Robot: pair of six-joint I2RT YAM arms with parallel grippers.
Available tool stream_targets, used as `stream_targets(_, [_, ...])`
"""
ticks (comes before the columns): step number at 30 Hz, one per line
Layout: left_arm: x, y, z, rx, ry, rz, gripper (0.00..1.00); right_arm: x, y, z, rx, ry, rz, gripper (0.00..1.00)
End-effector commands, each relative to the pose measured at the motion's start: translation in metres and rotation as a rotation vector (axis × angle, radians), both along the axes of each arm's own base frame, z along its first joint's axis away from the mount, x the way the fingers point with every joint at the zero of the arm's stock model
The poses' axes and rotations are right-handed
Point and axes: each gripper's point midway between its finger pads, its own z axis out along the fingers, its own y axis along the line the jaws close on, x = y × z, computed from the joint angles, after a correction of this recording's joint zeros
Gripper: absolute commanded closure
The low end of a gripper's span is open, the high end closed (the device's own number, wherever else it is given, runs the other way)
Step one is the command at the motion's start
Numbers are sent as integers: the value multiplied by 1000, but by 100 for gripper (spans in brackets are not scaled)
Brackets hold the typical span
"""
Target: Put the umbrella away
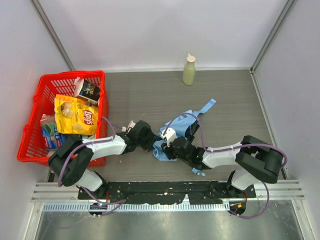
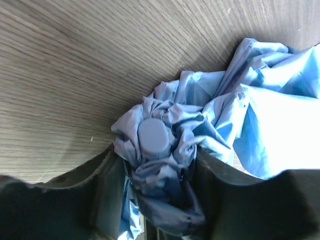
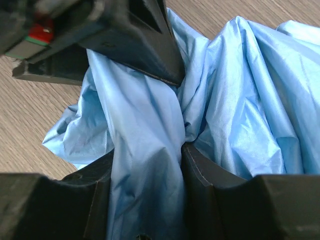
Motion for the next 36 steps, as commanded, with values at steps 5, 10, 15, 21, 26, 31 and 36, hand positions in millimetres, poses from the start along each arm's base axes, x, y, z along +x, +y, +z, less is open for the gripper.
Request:
stream_targets(5, [18,22,40,-14,-245,-32,11,-28,-5,-31,145,310,64,99])
stream_targets(10, [6,18,45,-68,-229,-72,0,-23,-13,-30,265,398,14,99])
stream_targets(15, [-9,10,46,-151,-202,-112,0,-20,-20,-41,308,501,-17,99])
stream_targets(21, [-23,19,46,-156,-208,-149,0,-19,-21,-56,271,580,-31,99])
stream_targets(26, [-30,29,56,-85,-245,-232,0,-19,-22,-50,276,572,-31,99])
stream_targets(31, [-40,23,43,-58,-234,-334,21,-14,-24,-43,280,588,-29,99])
stream_targets(36, [-46,30,5,62,-157,-390,49,-9,-30,-38,300,592,-37,99])
